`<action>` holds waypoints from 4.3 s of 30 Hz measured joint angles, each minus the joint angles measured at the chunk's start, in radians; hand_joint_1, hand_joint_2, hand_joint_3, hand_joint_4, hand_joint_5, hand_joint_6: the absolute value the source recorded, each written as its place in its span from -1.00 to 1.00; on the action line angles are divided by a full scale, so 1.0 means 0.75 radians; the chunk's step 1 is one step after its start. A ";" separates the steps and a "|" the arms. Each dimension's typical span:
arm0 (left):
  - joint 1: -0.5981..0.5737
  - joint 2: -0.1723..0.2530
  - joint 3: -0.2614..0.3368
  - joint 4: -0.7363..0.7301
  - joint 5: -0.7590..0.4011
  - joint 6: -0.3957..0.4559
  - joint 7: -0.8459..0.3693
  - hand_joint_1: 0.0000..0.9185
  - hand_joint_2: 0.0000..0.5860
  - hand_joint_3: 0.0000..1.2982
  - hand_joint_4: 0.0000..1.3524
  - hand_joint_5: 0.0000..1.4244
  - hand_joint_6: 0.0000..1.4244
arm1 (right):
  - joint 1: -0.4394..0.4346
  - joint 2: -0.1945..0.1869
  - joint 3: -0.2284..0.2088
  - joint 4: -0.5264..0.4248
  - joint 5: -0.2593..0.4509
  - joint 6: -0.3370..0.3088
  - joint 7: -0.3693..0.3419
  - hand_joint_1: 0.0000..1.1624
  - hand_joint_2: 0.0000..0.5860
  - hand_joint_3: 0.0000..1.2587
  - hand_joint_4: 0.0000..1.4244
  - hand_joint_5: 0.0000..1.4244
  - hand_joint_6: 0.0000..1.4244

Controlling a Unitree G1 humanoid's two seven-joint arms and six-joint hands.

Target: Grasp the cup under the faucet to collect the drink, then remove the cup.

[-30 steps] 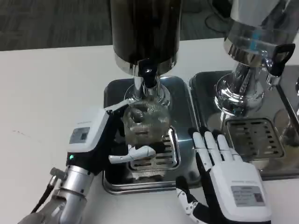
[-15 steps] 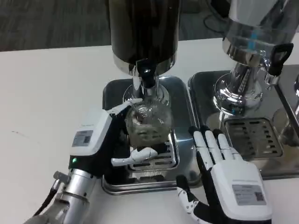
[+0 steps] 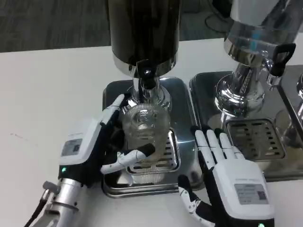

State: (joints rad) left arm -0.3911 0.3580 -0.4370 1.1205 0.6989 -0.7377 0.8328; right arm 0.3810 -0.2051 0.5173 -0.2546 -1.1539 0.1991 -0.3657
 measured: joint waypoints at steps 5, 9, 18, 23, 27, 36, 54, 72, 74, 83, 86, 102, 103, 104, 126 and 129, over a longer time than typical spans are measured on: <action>0.059 0.052 0.059 -0.086 -0.053 -0.032 -0.009 -1.00 -0.93 -1.00 -1.00 -0.68 -0.76 | -0.033 -0.007 -0.004 0.017 -0.001 0.000 0.005 -0.26 0.48 -1.00 -1.00 -1.00 -0.91; 0.140 0.108 0.108 -0.208 -0.085 -0.070 -0.029 -1.00 -0.77 -1.00 -1.00 -0.90 -0.97 | -0.067 -0.009 0.005 0.045 -0.087 0.036 0.008 -0.44 0.48 -1.00 -1.00 -1.00 -1.00; 0.320 0.287 0.099 -0.439 0.129 0.096 0.028 -1.00 -0.71 -1.00 -1.00 -1.00 -1.00 | -0.101 -0.025 0.020 0.116 -0.154 0.075 0.033 -0.51 0.50 -1.00 -1.00 -1.00 -1.00; 0.374 0.331 0.111 -0.565 0.144 0.102 0.039 -1.00 -0.68 -1.00 -1.00 -1.00 -1.00 | -0.109 -0.044 0.027 0.116 -0.160 0.072 0.035 -0.52 0.50 -1.00 -1.00 -1.00 -1.00; 0.429 0.380 0.176 -0.692 0.121 0.059 0.046 -1.00 -0.66 -1.00 -1.00 -1.00 -1.00 | -0.110 -0.049 0.025 0.116 -0.156 0.073 0.037 -0.53 0.50 -1.00 -1.00 -1.00 -1.00; 0.389 0.427 0.264 -0.766 -0.337 -0.383 -0.308 -1.00 -0.59 -1.00 -1.00 -0.89 -0.85 | -0.126 -0.037 0.028 0.122 -0.150 0.071 0.042 -0.53 0.50 -1.00 -1.00 -1.00 -1.00; 0.306 0.248 0.361 -0.910 -1.560 -0.151 -1.833 -1.00 -0.62 -0.98 -1.00 -0.73 -0.75 | -0.112 0.001 0.029 0.133 -0.128 0.086 0.042 -0.50 0.53 -1.00 -1.00 -1.00 -1.00; 0.184 0.070 0.510 -0.902 -1.341 -0.083 -1.968 -1.00 -0.61 -0.82 -1.00 -0.65 -0.68 | -0.089 0.021 0.027 0.134 -0.100 0.115 0.041 -0.48 0.53 -1.00 -1.00 -1.00 -0.96; 0.183 0.068 0.511 -0.902 -1.330 -0.083 -1.968 -1.00 -0.60 -0.81 -1.00 -0.65 -0.68 | -0.089 0.022 0.025 0.134 -0.096 0.115 0.041 -0.48 0.53 -1.00 -1.00 -1.00 -0.96; 0.183 0.099 0.530 -0.940 -1.165 -0.152 -1.928 -1.00 -0.59 -0.72 -0.93 -0.61 -0.65 | -0.093 0.023 0.025 0.145 -0.085 0.115 0.041 -0.48 0.53 -1.00 -1.00 -1.00 -0.95; 0.185 0.115 0.541 -0.951 -1.086 -0.196 -1.887 -1.00 -0.57 -0.71 -0.92 -0.60 -0.65 | -0.096 0.023 0.026 0.146 -0.084 0.115 0.041 -0.48 0.53 -1.00 -1.00 -1.00 -0.95; 0.202 0.253 0.556 -1.058 -0.643 -0.346 -1.571 -1.00 -0.56 -0.65 -0.87 -0.57 -0.62 | -0.093 0.024 0.022 0.146 -0.078 0.116 0.040 -0.48 0.53 -1.00 -1.00 -1.00 -0.95; 0.205 0.258 0.557 -1.065 -0.619 -0.349 -1.557 -1.00 -0.56 -0.65 -0.87 -0.57 -0.62 | -0.093 0.024 0.021 0.146 -0.076 0.116 0.040 -0.48 0.53 -1.00 -1.00 -1.00 -0.95; 0.211 0.266 0.557 -1.078 -0.594 -0.355 -1.532 -1.00 -0.56 -0.65 -0.87 -0.57 -0.63 | -0.093 0.024 0.020 0.146 -0.074 0.116 0.040 -0.48 0.53 -1.00 -1.00 -1.00 -0.95; 0.259 0.338 0.511 -1.147 -0.442 -0.355 -1.323 -1.00 -0.56 -0.65 -0.87 -0.58 -0.64 | -0.053 0.092 -0.222 -0.017 0.707 -0.114 0.193 -0.17 -0.04 -1.00 -1.00 -1.00 -0.90; 0.259 0.341 0.508 -1.147 -0.442 -0.354 -1.319 -1.00 -0.56 -0.65 -0.87 -0.58 -0.64 | -0.080 0.107 -0.251 0.013 0.825 -0.197 0.207 0.00 -0.20 -1.00 -1.00 -1.00 -0.84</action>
State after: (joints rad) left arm -0.1966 0.6141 -0.0558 0.2600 0.3672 -1.0033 -0.1565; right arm 0.3207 -0.1246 0.3290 -0.2446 -0.5353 0.0510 -0.2104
